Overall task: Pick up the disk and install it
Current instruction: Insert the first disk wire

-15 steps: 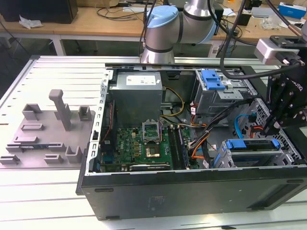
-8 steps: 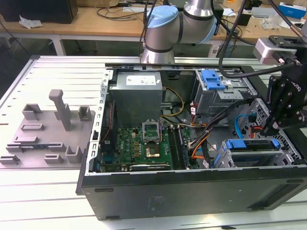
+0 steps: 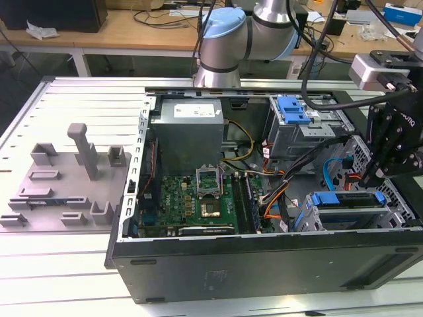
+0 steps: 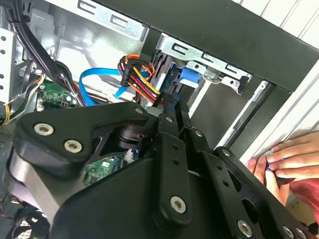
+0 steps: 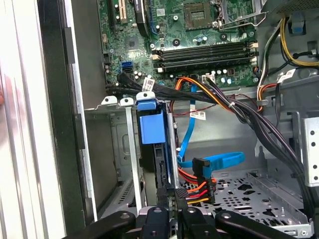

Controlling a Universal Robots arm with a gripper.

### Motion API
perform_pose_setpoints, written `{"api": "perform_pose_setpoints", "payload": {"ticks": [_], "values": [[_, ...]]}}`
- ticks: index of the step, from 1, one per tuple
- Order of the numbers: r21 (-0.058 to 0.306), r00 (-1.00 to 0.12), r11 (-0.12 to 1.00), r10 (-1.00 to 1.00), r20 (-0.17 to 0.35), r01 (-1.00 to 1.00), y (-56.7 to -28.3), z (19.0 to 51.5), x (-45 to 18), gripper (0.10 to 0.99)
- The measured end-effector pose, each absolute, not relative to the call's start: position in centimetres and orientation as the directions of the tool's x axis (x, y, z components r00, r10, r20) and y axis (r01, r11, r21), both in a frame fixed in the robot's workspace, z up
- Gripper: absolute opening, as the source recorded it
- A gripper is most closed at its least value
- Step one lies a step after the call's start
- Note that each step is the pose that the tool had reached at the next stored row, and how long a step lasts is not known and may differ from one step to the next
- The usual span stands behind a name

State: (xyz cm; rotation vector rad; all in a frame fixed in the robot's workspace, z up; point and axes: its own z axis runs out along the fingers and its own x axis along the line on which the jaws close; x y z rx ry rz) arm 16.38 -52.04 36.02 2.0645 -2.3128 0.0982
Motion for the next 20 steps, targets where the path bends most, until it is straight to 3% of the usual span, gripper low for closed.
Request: {"api": "perform_pose_setpoints", "payload": {"ticks": [20], "values": [[-0.021,-0.114,0.113,-0.991,0.073,-0.993,-52.29,35.51,16.36,0.165]]}}
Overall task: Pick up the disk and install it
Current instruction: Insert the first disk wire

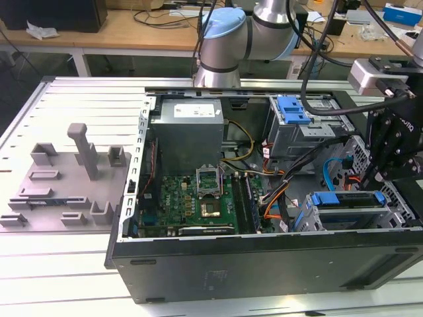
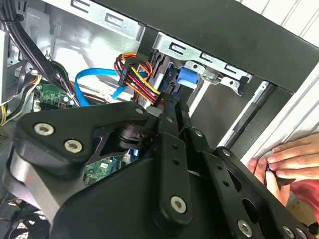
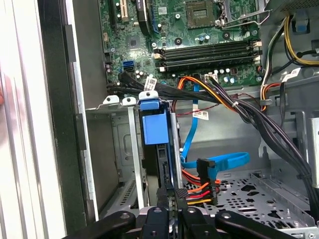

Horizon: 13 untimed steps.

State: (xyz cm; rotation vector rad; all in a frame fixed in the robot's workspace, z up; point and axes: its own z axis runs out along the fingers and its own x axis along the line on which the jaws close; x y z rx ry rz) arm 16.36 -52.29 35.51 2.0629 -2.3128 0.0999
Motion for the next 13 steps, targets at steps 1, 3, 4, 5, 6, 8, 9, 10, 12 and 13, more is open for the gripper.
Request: {"api": "perform_pose_setpoints", "payload": {"ticks": [1,3,4,5,6,8,9,10,12,13], "values": [[-0.021,-0.114,0.113,-0.991,0.074,-0.993,-52.28,35.47,16.37,0.165],[-0.021,-0.114,0.113,-0.991,0.074,-0.993,-52.27,35.34,16.37,0.165],[-0.021,-0.114,0.113,-0.991,0.074,-0.993,-52.27,35.29,16.37,0.165],[-0.021,-0.114,0.113,-0.991,0.074,-0.993,-52.27,35.23,16.37,0.165],[-0.021,-0.114,0.113,-0.991,0.074,-0.993,-52.27,35.14,16.37,0.165],[-0.021,-0.114,0.113,-0.991,0.074,-0.993,-52.27,35.05,16.37,0.165],[-0.021,-0.114,0.113,-0.991,0.074,-0.993,-52.27,34.96,16.37,0.165],[-0.021,-0.114,0.113,-0.991,0.074,-0.993,-52.27,34.87,16.37,0.165],[-0.021,-0.114,0.113,-0.991,0.074,-0.993,-52.27,34.74,16.37,0.165],[-0.021,-0.114,0.113,-0.991,0.074,-0.993,-52.27,34.68,16.37,0.165]]}}
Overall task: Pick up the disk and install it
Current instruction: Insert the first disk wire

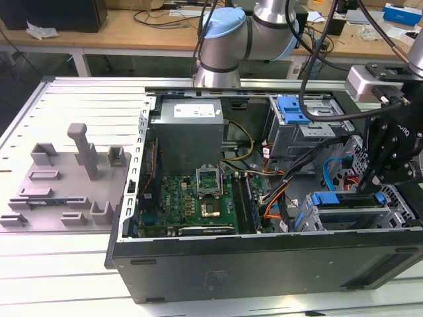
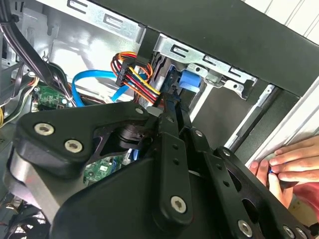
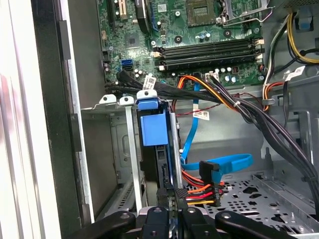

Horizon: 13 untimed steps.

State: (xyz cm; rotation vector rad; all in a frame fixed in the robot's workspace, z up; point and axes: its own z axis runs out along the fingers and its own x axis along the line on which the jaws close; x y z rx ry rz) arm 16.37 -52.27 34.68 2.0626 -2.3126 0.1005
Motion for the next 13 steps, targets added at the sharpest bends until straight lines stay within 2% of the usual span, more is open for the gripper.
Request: {"api": "perform_pose_setpoints", "payload": {"ticks": [13], "values": [[-0.020,-0.114,0.113,-0.991,0.074,-0.993,-52.27,33.90,16.39,0.165]]}}
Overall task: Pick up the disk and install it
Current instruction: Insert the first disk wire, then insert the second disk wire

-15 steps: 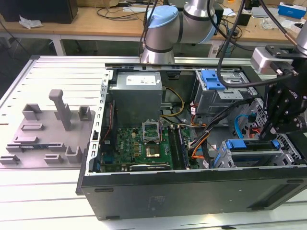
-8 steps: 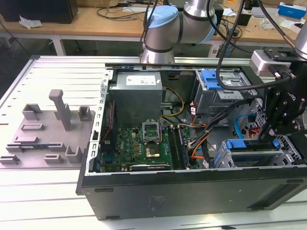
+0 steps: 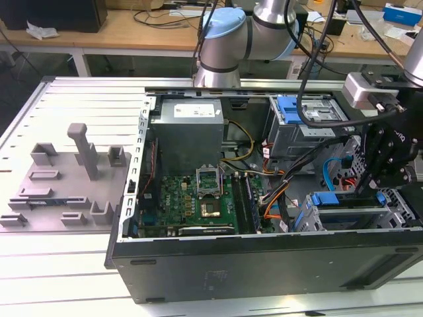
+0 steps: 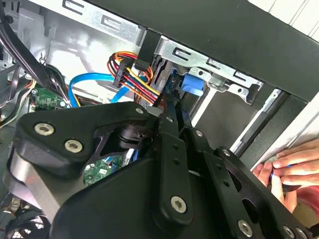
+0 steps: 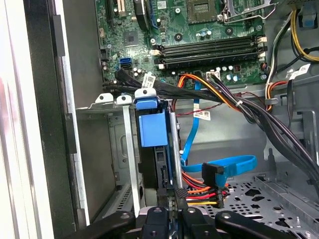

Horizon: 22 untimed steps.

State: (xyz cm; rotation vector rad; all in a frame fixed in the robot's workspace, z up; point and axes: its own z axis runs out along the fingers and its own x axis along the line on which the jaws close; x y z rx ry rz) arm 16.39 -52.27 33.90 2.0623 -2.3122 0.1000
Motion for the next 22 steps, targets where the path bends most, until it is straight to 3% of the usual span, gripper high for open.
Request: {"api": "perform_pose_setpoints", "payload": {"ticks": [7,9,10,12,13,22], "values": [[-0.017,-0.114,0.113,-0.991,0.074,-0.993,-52.3,33.5,16.4,0.165],[-0.017,-0.114,0.113,-0.991,0.075,-0.993,-52.3,33.6,16.4,0.298],[-0.017,-0.114,0.113,-0.991,0.075,-0.993,-52.3,34.0,16.4,0.298],[-0.017,-0.114,0.113,-0.991,0.075,-0.993,-52.3,37.9,16.4,0.659],[-0.017,-0.114,0.113,-0.991,0.075,-0.993,-52.3,38.0,16.4,0.725],[-0.017,-0.114,0.113,-0.991,0.075,-0.993,-52.3,38.1,16.4,0.725]]}}
